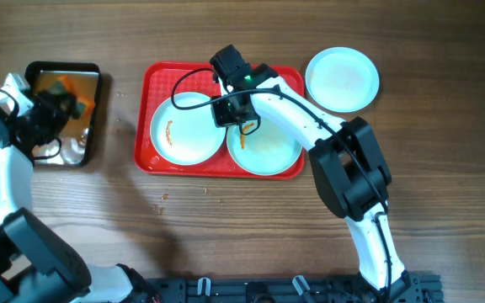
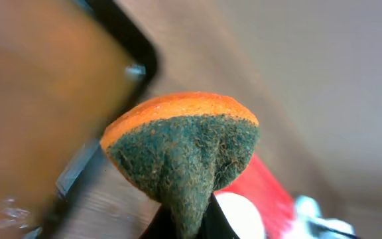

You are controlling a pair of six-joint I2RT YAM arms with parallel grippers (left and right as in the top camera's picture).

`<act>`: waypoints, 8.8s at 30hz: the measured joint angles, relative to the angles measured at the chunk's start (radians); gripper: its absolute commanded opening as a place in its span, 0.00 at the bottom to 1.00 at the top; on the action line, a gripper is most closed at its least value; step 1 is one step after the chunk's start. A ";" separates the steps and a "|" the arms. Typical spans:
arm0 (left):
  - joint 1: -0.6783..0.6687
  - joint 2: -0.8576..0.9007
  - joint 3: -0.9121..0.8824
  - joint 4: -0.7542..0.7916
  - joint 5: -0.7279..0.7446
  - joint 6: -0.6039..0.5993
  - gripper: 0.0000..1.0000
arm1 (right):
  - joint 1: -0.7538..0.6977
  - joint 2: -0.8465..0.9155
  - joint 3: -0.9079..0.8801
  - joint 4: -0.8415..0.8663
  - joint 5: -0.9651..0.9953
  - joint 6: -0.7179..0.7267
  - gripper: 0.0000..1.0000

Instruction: Clean dirty plates on tray and stack at the side

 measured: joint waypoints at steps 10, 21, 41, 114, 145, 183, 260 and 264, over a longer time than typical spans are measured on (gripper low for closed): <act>-0.447 0.009 0.008 -0.224 0.013 -0.087 0.04 | 0.000 0.000 0.000 0.012 0.019 0.024 0.04; -0.684 0.224 -0.003 -0.117 -0.367 -0.115 0.04 | 0.000 0.000 0.000 0.012 0.022 0.028 0.04; -0.765 0.259 0.018 -0.081 -0.750 -0.098 0.04 | -0.001 0.000 -0.008 0.022 0.045 0.065 0.05; -0.360 -0.052 0.029 -0.204 -0.359 -0.033 0.04 | 0.011 0.029 0.082 0.049 0.155 -0.124 0.26; -0.677 0.240 0.013 -0.124 -0.902 0.127 0.04 | 0.023 0.071 0.084 0.003 0.088 -0.025 0.05; -0.555 -0.098 0.010 -0.364 -0.603 -0.007 0.04 | 0.262 -0.002 0.458 0.068 1.295 -0.901 0.04; -0.555 -0.098 0.010 -0.356 -0.600 -0.007 0.04 | -0.225 0.057 0.192 -0.088 -0.008 0.080 0.04; -0.555 -0.098 0.010 -0.359 -0.600 -0.007 0.04 | -0.307 -0.073 0.222 -0.142 0.057 0.029 0.04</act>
